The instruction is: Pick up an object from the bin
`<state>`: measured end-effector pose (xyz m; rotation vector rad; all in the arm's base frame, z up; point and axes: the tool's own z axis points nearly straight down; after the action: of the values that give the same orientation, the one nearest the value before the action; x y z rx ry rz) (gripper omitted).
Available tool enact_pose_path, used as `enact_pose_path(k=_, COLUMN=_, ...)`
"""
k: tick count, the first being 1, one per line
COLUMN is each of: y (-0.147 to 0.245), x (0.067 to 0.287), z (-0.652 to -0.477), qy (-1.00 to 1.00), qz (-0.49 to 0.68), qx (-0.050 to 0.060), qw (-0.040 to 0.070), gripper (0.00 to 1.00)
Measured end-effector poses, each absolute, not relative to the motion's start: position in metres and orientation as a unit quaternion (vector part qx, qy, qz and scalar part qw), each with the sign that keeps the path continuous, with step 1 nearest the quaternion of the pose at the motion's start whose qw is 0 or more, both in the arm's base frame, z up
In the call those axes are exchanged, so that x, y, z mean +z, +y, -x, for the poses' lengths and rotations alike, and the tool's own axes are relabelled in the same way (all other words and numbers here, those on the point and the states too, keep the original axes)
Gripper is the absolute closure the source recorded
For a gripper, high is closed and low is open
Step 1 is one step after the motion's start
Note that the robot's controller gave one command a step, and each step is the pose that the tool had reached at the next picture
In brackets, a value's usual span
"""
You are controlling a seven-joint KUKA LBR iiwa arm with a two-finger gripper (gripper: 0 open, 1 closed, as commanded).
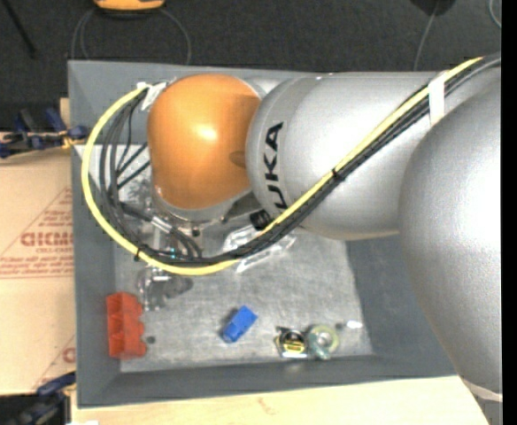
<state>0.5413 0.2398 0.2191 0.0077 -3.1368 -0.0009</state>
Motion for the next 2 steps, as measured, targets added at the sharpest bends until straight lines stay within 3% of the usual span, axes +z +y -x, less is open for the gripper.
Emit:
enact_pose_path(k=1, y=0.1811, x=0.072, z=-0.5689, qy=-0.998, qz=-0.07, qx=-0.001, qw=-0.004, gripper=0.0)
enact_pose_path(k=2, y=0.1838, x=0.0765, z=-0.5688, qy=-0.998, qz=-0.069, qx=-0.002, qw=-0.003, gripper=1.0)
